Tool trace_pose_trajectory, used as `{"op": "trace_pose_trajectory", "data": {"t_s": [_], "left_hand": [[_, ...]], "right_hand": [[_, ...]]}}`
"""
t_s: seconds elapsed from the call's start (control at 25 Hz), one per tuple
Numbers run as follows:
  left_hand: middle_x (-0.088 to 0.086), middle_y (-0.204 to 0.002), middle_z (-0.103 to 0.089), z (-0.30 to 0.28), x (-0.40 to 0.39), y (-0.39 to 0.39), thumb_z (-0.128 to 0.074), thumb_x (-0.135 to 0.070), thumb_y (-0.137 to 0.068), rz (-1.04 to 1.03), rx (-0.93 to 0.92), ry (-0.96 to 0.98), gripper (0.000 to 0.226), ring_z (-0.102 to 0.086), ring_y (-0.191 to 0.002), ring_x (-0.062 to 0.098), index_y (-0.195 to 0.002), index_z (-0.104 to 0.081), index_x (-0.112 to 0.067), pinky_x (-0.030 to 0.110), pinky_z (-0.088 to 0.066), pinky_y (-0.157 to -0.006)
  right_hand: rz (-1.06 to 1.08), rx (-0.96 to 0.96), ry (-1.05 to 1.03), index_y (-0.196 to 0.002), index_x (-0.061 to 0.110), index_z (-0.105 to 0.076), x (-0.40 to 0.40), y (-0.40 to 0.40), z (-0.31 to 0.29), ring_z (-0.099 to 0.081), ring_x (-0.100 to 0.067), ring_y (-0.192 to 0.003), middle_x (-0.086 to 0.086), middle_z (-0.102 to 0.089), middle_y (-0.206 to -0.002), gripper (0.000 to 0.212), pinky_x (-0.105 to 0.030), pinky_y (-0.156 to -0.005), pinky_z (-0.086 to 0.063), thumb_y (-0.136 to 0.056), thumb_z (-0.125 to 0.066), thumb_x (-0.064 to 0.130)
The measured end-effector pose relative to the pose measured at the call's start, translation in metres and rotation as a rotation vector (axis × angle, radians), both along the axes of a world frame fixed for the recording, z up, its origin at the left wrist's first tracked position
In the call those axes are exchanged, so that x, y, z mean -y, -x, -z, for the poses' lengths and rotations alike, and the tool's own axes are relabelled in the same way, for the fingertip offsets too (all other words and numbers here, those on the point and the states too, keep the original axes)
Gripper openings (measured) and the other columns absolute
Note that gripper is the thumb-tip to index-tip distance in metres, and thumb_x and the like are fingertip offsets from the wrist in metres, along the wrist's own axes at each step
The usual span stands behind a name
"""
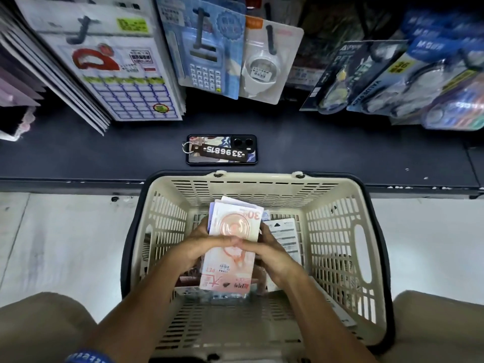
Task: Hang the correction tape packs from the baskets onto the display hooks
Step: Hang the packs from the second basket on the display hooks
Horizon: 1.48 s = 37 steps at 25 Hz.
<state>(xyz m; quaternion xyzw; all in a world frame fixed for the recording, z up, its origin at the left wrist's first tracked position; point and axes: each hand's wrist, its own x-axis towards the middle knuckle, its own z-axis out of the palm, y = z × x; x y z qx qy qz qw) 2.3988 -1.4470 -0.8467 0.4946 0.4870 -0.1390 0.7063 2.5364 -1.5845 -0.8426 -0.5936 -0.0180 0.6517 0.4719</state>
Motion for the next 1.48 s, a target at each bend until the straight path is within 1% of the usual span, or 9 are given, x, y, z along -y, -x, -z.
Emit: {"op": "trace_pose_trajectory", "data": {"t_s": [0.08,0.24,0.52,0.64,0.96,1.08,1.24,1.4,1.48], "left_hand": [[-0.014,-0.115,-0.073,-0.015,0.004,-0.006,-0.099,-0.033,-0.049,0.057,0.080,-0.021,0.093,-0.065,-0.111,0.012,-0.127,-0.049,-0.042,0.035,-0.052,-0.096],[-0.006,-0.115,-0.075,-0.056,-0.001,-0.019,-0.097,-0.032,-0.035,0.116,0.170,-0.194,0.106,-0.069,-0.112,0.018,-0.131,-0.052,-0.035,0.045,-0.055,-0.100],[-0.011,-0.098,-0.073,-0.190,-0.015,-0.039,-0.092,-0.033,-0.043,0.445,0.351,-0.622,0.085,-0.071,-0.090,0.008,-0.116,-0.049,-0.039,0.027,-0.060,-0.075],[-0.014,-0.097,-0.066,-0.271,-0.020,-0.057,-0.082,-0.046,-0.041,0.701,0.360,-0.933,0.088,-0.065,-0.081,0.007,-0.119,-0.040,-0.046,0.028,-0.056,-0.069],[-0.017,-0.131,-0.059,-0.405,-0.013,-0.068,-0.092,-0.053,-0.057,0.998,0.243,-1.207,0.122,-0.059,-0.108,0.008,-0.156,-0.021,-0.045,0.031,-0.048,-0.098],[-0.020,-0.146,-0.051,-0.439,-0.020,-0.052,-0.070,-0.090,-0.053,0.875,0.150,-1.374,0.109,-0.055,-0.120,0.007,-0.148,-0.025,-0.060,0.034,-0.046,-0.100],[-0.004,-0.108,-0.078,-0.439,-0.048,-0.014,-0.061,-0.080,-0.070,-0.087,0.753,-0.920,0.055,-0.076,-0.087,0.011,-0.113,-0.067,-0.046,0.030,-0.059,-0.073],[-0.003,-0.135,-0.068,-0.375,0.002,-0.035,-0.099,-0.040,-0.043,-0.010,0.978,-0.373,0.113,-0.066,-0.122,0.015,-0.143,-0.046,-0.036,0.036,-0.055,-0.098],[0.004,-0.125,-0.073,-0.359,0.026,-0.060,-0.103,-0.029,-0.039,-0.254,1.089,-0.253,0.099,-0.070,-0.116,0.023,-0.129,-0.063,-0.029,0.037,-0.059,-0.092]], "right_hand": [[0.072,-0.085,-0.100,-0.130,0.022,-0.065,0.003,-0.005,-0.015,-0.066,-0.031,-0.119,-0.012,-0.069,-0.129,0.039,-0.047,-0.101,-0.052,-0.091,-0.069,0.028],[0.161,-0.038,-0.095,-0.136,0.013,-0.055,0.009,-0.001,-0.044,-0.062,-0.040,-0.121,-0.020,-0.067,-0.128,0.069,-0.046,-0.091,-0.055,-0.070,-0.074,0.018],[-0.158,0.622,-0.245,-0.149,0.042,-0.026,0.010,-0.055,-0.181,-0.060,-0.002,-0.119,0.021,-0.052,-0.136,0.123,-0.028,-0.098,-0.054,-0.051,-0.098,0.025],[-0.284,0.881,-0.440,-0.133,0.049,-0.037,0.006,-0.074,-0.253,-0.068,-0.005,-0.108,0.017,-0.065,-0.120,0.103,-0.023,-0.082,-0.056,-0.052,-0.099,0.036],[0.181,0.509,-0.757,-0.128,0.014,-0.049,0.010,-0.053,-0.300,-0.070,-0.023,-0.092,-0.012,-0.071,-0.106,0.093,-0.032,-0.070,-0.058,-0.044,-0.088,0.010],[0.331,0.241,-0.787,-0.132,0.007,-0.053,0.006,-0.043,-0.305,-0.072,-0.025,-0.088,-0.015,-0.073,-0.104,0.098,-0.037,-0.071,-0.061,-0.042,-0.093,0.012],[0.528,-0.109,-0.891,-0.114,0.008,-0.074,0.001,-0.043,-0.319,-0.071,-0.036,-0.104,-0.019,-0.073,-0.115,0.080,-0.057,-0.094,-0.055,-0.040,-0.100,0.024],[0.668,-0.197,-0.990,-0.131,0.003,-0.064,-0.012,-0.028,-0.341,-0.066,-0.037,-0.117,-0.022,-0.066,-0.130,0.065,-0.054,-0.101,-0.052,-0.071,-0.081,0.022],[0.607,-0.059,-0.934,-0.131,0.006,-0.065,-0.014,-0.018,-0.351,-0.069,-0.034,-0.113,-0.021,-0.069,-0.127,0.073,-0.046,-0.091,-0.059,-0.066,-0.089,0.025]]}}
